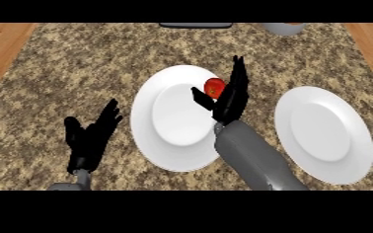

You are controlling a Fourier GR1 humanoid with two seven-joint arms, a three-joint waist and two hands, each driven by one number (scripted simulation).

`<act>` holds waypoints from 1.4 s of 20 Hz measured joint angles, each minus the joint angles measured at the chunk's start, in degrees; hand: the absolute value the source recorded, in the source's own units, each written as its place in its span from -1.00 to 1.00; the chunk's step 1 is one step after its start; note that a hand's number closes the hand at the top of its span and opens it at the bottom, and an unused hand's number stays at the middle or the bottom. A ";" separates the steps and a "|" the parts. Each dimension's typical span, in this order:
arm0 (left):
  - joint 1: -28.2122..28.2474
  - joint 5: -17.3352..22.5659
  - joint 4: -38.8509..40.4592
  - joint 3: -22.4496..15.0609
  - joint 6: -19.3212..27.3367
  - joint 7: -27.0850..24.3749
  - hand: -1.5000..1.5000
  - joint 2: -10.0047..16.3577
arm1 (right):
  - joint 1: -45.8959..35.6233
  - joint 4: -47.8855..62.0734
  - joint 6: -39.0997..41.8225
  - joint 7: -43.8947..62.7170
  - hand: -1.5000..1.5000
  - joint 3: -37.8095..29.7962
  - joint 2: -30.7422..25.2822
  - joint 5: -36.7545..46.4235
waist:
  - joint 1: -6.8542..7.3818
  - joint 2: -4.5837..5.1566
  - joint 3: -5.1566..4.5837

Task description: Pick the tomato from the plate and place it in the plate

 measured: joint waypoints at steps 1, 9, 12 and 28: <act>0.17 0.12 -0.12 0.30 -0.05 0.22 0.00 0.25 | 1.19 -1.59 -0.86 -0.20 -1.00 -0.01 -0.01 -0.08 | -0.26 -0.11 -0.03; 1.29 -0.12 -0.55 0.73 0.43 -0.55 0.00 -0.45 | 15.35 -22.30 -4.67 -4.73 -1.00 5.62 -3.13 -4.56 | -1.61 -0.50 -0.01; 1.44 -0.04 -0.33 1.06 0.20 -0.70 0.00 -0.42 | 21.66 -31.57 -4.73 -6.08 -1.00 10.25 -6.57 -5.94 | -1.82 -0.53 -0.05; 3.02 -1.83 -3.28 0.55 0.28 1.26 0.00 -1.54 | 49.69 -48.39 -1.31 -14.14 -1.00 20.41 -10.52 2.92 | -1.74 -0.41 -0.22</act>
